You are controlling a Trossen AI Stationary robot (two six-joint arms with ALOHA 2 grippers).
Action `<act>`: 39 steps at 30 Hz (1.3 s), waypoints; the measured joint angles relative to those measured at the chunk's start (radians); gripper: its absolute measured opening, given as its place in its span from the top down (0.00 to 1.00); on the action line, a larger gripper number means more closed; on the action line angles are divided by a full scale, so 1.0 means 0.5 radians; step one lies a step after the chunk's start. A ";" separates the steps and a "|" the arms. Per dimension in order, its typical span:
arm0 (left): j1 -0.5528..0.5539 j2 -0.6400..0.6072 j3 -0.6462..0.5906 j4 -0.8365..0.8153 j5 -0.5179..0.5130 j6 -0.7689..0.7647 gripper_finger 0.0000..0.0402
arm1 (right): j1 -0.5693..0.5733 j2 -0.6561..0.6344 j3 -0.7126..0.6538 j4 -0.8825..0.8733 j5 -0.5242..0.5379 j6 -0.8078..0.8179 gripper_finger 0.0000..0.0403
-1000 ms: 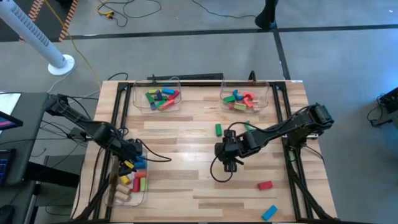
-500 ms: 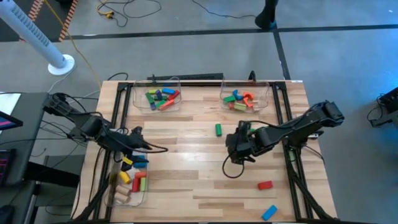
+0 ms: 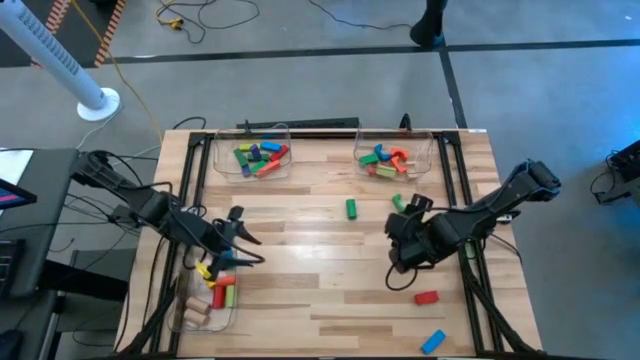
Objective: Sort blocks by size
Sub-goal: Put the red arch block into the top right transparent bin
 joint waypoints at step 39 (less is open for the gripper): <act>0.402 1.110 0.000 0.783 0.099 0.476 0.38 | 0.810 0.008 -0.312 0.544 -0.238 0.856 0.31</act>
